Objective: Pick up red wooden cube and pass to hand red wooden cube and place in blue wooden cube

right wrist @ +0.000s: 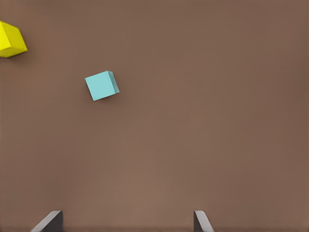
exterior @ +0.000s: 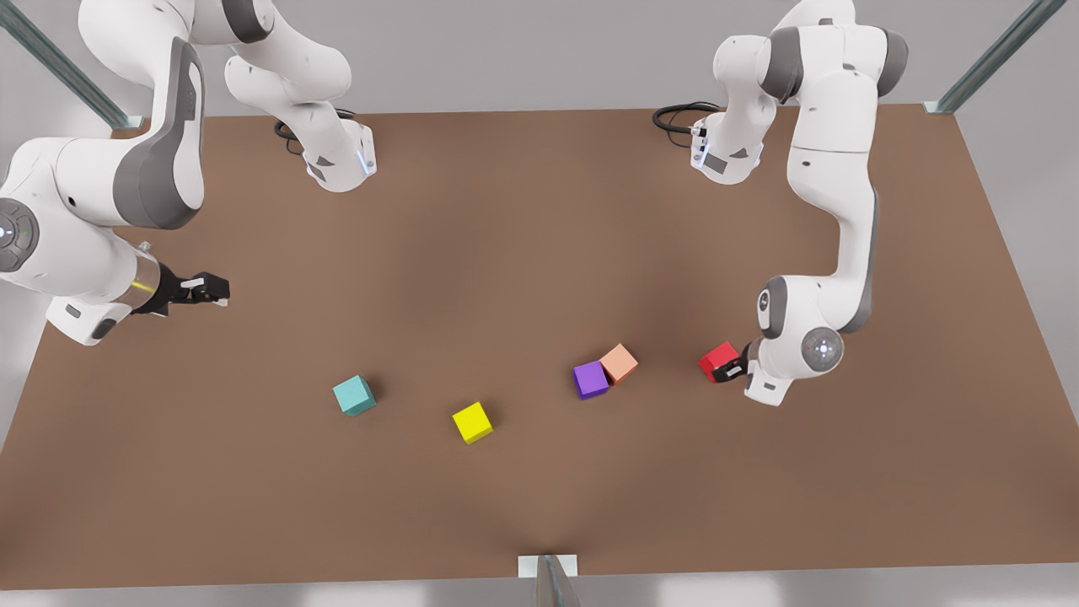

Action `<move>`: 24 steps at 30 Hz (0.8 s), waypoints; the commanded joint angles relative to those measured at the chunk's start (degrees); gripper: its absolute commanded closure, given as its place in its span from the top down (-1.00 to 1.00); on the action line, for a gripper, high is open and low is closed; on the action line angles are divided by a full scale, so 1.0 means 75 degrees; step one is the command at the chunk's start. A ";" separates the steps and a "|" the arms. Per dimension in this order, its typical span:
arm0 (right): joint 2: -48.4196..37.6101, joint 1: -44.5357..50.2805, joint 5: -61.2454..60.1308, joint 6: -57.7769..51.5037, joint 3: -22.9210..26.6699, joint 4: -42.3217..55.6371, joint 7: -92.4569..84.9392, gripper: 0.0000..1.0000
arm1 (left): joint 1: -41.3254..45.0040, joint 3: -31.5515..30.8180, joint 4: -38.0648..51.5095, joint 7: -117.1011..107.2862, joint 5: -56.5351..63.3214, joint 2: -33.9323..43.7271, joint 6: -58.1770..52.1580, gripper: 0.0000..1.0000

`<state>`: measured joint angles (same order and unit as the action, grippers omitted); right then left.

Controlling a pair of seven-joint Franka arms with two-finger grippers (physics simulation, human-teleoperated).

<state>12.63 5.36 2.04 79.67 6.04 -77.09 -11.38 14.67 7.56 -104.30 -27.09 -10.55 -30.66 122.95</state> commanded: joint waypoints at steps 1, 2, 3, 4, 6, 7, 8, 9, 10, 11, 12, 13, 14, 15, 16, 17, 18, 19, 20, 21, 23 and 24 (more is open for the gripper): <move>-0.0009 0.0011 0.0010 -0.0017 0.0003 0.0002 -0.0088 1.00 | 0.0002 0.0000 -0.0097 -0.1544 -0.0069 0.0010 0.0375 1.00; -0.0009 0.0012 0.0021 -0.0017 0.0003 -0.0010 -0.0088 1.00 | 0.0025 0.0000 -0.0143 -0.1532 -0.0069 0.0010 0.0364 1.00; -0.0009 0.0023 0.0033 -0.0017 0.0003 -0.0010 -0.0088 1.00 | 0.0060 0.0000 -0.0167 -0.1544 -0.0069 0.0010 0.0364 1.00; -0.0009 0.0023 0.0021 -0.0017 0.0003 -0.0010 -0.0088 1.00 | 0.0072 0.0000 -0.0167 -0.1544 -0.0081 0.0010 0.0364 1.00; -0.0009 0.0023 0.0021 -0.0017 -0.0009 -0.0010 -0.0088 1.00 | 0.0072 -0.0011 -0.0167 -0.1544 -0.0070 0.0010 0.0364 1.00; -0.0009 0.0023 0.0033 -0.0017 -0.0009 -0.0010 -0.0088 1.00 | 0.0095 -0.0011 -0.0179 -0.1544 -0.0069 -0.0013 0.0376 1.00; -0.0009 0.0023 0.0033 -0.0017 -0.0009 -0.0010 -0.0088 1.00 | 0.0095 -0.0011 -0.0179 -0.1544 -0.0069 -0.0025 0.0387 1.00; -0.0009 0.0023 0.0033 -0.0017 -0.0009 -0.0010 -0.0088 1.00 | 0.0107 -0.0011 -0.0190 -0.1532 -0.0069 -0.0060 0.0516 1.00; -0.0009 0.0023 0.0033 -0.0017 -0.0009 -0.0010 -0.0088 1.00 | 0.0095 -0.0011 -0.0179 -0.1532 -0.0069 -0.0142 0.0645 1.00; -0.0009 0.0023 0.0033 -0.0017 -0.0009 -0.0022 -0.0088 1.00 | 0.0107 -0.0011 -0.0179 -0.1532 -0.0069 -0.0189 0.0762 1.00; -0.0009 0.0023 0.0033 -0.0017 -0.0009 -0.0022 -0.0088 1.00 | 0.0107 -0.0011 -0.0191 -0.1532 -0.0069 -0.0201 0.0774 1.00; -0.0009 0.0023 0.0033 -0.0017 -0.0009 -0.0033 -0.0088 1.00 | 0.0107 -0.0011 -0.0202 -0.1532 -0.0081 -0.0248 0.0786 1.00; -0.0009 0.0023 0.0033 -0.0017 -0.0009 -0.0034 -0.0088 1.00 | 0.0107 -0.0023 -0.0202 -0.1532 -0.0081 -0.0271 0.0786 1.00; -0.0009 0.0035 0.0033 -0.0029 -0.0021 -0.0045 -0.0088 1.00 | 0.0130 -0.0011 -0.0202 -0.1532 -0.0069 -0.0353 0.0797 1.00; -0.0009 0.0035 0.0045 -0.0029 -0.0021 -0.0045 -0.0088 1.00 | 0.0130 -0.0023 -0.0202 -0.1532 -0.0081 -0.0400 0.0809 1.00; -0.0009 0.0035 0.0045 -0.0029 -0.0021 -0.0045 -0.0088 1.00 | 0.0130 -0.0023 -0.0202 -0.1532 -0.0081 -0.0470 0.0833 1.00; -0.0009 0.0035 0.0045 -0.0029 -0.0021 -0.0045 -0.0088 1.00 | 0.0130 -0.0023 -0.0226 -0.1532 -0.0081 -0.0493 0.0938 1.00; -0.0009 0.0035 0.0033 -0.0041 -0.0021 -0.0045 -0.0088 1.00 | 0.0142 -0.0023 -0.0249 -0.1532 -0.0081 -0.0505 0.0962 1.00; -0.0009 0.0035 0.0045 -0.0041 -0.0032 -0.0057 -0.0088 1.00 | 0.0142 -0.0023 -0.0308 -0.1532 -0.0081 -0.0505 0.0973 1.00; -0.0009 0.0035 0.0045 -0.0053 -0.0032 -0.0057 -0.0088 1.00 | 0.0154 -0.0011 -0.0331 -0.1532 -0.0081 -0.0517 0.0985 1.00; 0.0003 0.0035 0.0045 -0.0053 -0.0032 -0.0069 -0.0088 1.00 | 0.0154 -0.0023 -0.0331 -0.1532 -0.0081 -0.0564 0.1043 1.00; 0.0003 0.0035 0.0045 -0.0053 -0.0044 -0.0069 -0.0088 1.00 | 0.0154 -0.0023 -0.0331 -0.1532 -0.0081 -0.0576 0.1102 1.00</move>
<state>12.70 5.62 2.40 79.40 5.73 -77.66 -11.87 15.84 7.39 -106.77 -35.39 -11.24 -34.90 129.92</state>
